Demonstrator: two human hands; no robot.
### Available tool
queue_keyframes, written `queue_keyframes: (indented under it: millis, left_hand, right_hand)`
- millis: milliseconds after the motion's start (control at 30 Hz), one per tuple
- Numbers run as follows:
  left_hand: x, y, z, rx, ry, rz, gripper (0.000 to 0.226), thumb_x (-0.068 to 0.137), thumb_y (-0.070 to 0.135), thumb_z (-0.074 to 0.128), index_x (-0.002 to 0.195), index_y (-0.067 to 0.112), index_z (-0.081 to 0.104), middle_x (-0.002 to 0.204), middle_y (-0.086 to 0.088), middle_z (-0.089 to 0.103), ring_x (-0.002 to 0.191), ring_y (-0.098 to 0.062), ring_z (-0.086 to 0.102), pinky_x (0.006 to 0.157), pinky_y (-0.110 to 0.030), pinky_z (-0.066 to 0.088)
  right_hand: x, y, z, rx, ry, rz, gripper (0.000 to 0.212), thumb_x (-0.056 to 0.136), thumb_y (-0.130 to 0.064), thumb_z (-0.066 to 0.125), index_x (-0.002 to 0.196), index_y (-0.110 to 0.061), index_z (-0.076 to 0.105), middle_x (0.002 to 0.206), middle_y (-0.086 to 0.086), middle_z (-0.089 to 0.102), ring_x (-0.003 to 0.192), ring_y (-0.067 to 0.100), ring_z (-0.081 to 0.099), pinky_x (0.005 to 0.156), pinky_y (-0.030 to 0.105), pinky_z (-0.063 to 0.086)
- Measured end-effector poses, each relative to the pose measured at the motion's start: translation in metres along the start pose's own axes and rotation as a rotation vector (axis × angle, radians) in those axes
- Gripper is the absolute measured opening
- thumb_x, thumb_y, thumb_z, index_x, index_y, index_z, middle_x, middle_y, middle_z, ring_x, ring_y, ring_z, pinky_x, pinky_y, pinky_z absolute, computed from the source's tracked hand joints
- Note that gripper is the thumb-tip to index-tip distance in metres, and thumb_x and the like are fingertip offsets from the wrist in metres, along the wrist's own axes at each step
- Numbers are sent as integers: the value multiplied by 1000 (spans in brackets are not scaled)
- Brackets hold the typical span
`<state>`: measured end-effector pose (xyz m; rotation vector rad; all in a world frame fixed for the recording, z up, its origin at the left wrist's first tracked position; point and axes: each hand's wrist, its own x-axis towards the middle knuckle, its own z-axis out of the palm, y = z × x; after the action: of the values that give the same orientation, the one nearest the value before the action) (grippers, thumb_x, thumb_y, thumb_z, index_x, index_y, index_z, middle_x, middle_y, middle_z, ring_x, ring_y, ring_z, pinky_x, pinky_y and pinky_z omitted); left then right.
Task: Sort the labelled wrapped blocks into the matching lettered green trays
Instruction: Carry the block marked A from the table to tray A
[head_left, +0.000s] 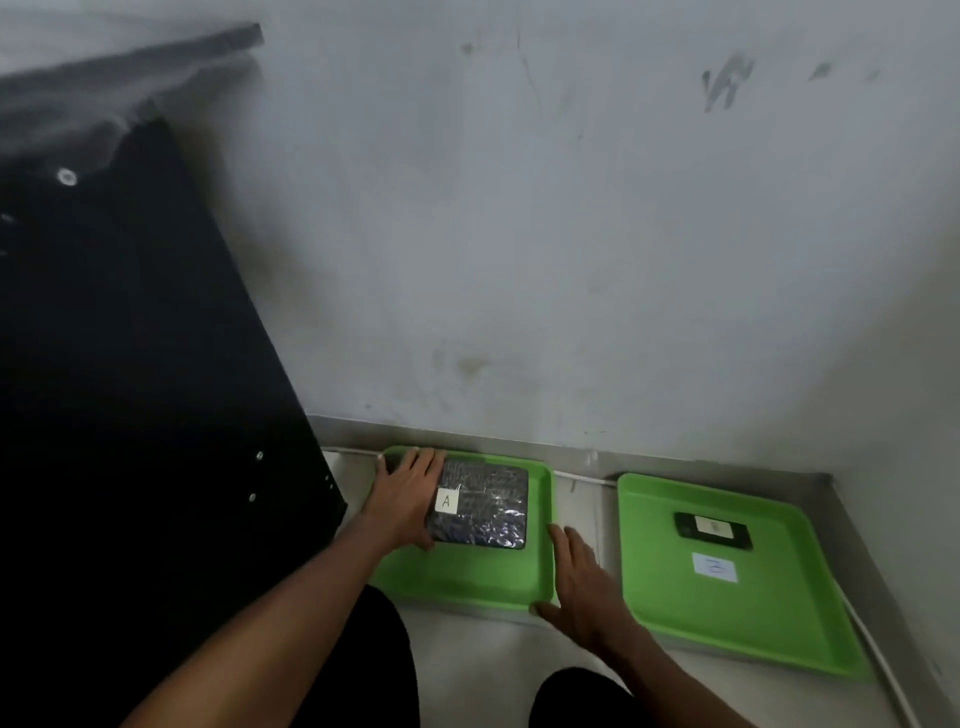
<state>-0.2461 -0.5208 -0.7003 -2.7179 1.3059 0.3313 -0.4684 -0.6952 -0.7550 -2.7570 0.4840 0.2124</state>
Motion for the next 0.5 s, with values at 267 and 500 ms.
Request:
queue_keyframes:
  millis: [267, 500]
  left_hand:
    - [76, -30, 57, -54, -97, -38, 130, 58, 42, 89, 153, 10, 6, 159, -8, 18, 147, -31, 15, 112, -69, 22]
    - [125, -36, 92, -103, -153, -33, 132, 62, 42, 88, 154, 11, -2, 163, -8, 8, 150, -31, 5, 114, -67, 18]
  right_hand:
    - [41, 21, 80, -11, -125, 38, 111, 81, -52, 63, 144, -14, -21, 157, 20, -10, 144, 34, -3, 115, 45, 9]
    - [62, 34, 119, 2, -112, 42, 131, 54, -63, 72, 149, -17, -5, 146, 29, 34, 128, 43, 41, 97, 49, 38]
